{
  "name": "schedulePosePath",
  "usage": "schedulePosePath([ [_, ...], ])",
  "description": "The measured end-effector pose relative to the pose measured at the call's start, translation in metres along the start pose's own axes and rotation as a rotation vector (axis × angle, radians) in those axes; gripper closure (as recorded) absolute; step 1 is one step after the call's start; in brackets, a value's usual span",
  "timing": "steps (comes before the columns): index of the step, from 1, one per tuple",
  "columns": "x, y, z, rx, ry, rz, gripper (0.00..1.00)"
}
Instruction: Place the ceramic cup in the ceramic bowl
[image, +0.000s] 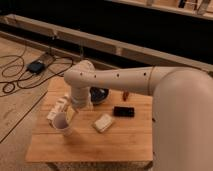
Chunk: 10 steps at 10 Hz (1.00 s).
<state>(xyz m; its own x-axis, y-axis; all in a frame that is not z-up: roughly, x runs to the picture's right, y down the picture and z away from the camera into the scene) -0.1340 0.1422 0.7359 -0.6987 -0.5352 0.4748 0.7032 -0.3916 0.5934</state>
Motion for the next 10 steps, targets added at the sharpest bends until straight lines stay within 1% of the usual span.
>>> schedulePosePath([
  [4, 0.013, -0.006, 0.022, 0.017, -0.021, -0.044, 0.20],
  [8, 0.030, -0.004, 0.032, 0.019, -0.010, -0.042, 0.20],
  [10, 0.039, -0.001, 0.035, 0.006, 0.001, -0.029, 0.20],
])
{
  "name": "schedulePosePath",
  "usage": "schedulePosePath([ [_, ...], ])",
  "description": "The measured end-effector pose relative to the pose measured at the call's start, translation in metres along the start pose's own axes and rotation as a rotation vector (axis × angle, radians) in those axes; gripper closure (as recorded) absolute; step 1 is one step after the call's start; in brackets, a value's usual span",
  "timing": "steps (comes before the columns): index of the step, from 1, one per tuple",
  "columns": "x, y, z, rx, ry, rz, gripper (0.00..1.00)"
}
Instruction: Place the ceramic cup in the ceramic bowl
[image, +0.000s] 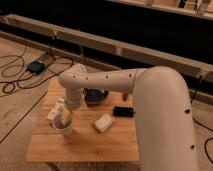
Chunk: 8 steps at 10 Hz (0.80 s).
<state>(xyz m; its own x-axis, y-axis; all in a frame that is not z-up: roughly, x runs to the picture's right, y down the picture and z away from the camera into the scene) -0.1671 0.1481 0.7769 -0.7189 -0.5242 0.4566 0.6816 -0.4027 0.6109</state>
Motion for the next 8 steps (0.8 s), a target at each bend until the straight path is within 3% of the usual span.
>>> schedulePosePath([
  [2, 0.004, 0.007, 0.008, -0.038, 0.012, -0.003, 0.22],
  [6, 0.002, 0.011, 0.017, -0.088, 0.022, -0.012, 0.59],
  [8, 0.003, 0.004, 0.008, -0.079, 0.023, -0.010, 0.80],
])
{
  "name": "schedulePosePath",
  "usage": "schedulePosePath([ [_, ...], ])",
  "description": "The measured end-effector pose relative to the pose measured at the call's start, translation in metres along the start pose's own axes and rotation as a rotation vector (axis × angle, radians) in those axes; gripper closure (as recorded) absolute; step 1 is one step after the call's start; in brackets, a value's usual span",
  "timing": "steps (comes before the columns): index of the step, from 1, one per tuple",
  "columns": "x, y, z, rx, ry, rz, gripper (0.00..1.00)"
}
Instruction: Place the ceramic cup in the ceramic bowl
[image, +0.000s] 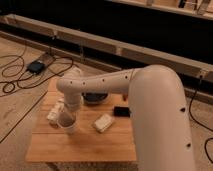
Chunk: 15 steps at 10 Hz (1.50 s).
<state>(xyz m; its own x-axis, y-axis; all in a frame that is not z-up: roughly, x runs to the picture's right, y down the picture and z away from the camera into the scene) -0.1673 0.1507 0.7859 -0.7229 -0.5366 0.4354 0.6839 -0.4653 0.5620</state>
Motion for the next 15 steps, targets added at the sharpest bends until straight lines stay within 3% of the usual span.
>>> schedulePosePath([
  [2, 0.006, -0.005, -0.018, 0.017, 0.011, 0.000, 0.97],
  [3, 0.012, -0.004, -0.030, 0.022, 0.025, -0.001, 1.00],
  [7, 0.049, 0.039, -0.082, 0.022, 0.102, 0.069, 1.00],
  [10, 0.076, 0.110, -0.103, -0.042, 0.168, 0.168, 1.00],
  [13, 0.089, 0.172, -0.107, -0.079, 0.207, 0.271, 1.00],
  [15, 0.088, 0.203, -0.102, -0.085, 0.213, 0.336, 1.00],
])
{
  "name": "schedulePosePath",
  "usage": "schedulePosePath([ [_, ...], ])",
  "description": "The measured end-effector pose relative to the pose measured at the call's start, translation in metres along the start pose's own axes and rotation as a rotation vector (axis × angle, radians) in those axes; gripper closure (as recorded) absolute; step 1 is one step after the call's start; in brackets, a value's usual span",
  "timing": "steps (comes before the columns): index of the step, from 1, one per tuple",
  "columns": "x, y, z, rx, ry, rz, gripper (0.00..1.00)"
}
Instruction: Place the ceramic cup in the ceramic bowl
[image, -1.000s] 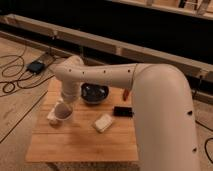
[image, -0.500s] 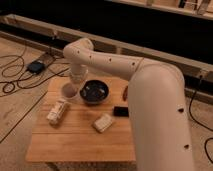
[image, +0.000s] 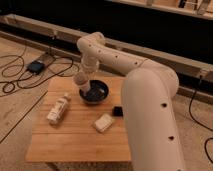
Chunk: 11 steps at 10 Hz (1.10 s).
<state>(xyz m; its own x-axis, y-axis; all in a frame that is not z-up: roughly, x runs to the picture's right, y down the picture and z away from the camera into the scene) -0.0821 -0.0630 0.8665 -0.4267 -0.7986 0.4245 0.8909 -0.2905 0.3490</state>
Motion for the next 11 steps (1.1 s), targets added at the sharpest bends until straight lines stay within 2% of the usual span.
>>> schedulePosePath([
  [2, -0.006, 0.025, 0.013, -0.001, -0.025, 0.059, 0.98],
  [3, -0.010, 0.033, 0.018, 0.001, -0.039, 0.078, 0.93],
  [5, -0.023, 0.051, 0.032, 0.007, -0.079, 0.126, 0.71],
  [6, -0.026, 0.055, 0.037, 0.011, -0.091, 0.142, 0.63],
  [9, -0.036, 0.066, 0.052, 0.037, -0.133, 0.194, 0.31],
  [10, -0.037, 0.066, 0.054, 0.053, -0.139, 0.207, 0.23],
  [11, -0.038, 0.066, 0.055, 0.074, -0.148, 0.222, 0.20],
])
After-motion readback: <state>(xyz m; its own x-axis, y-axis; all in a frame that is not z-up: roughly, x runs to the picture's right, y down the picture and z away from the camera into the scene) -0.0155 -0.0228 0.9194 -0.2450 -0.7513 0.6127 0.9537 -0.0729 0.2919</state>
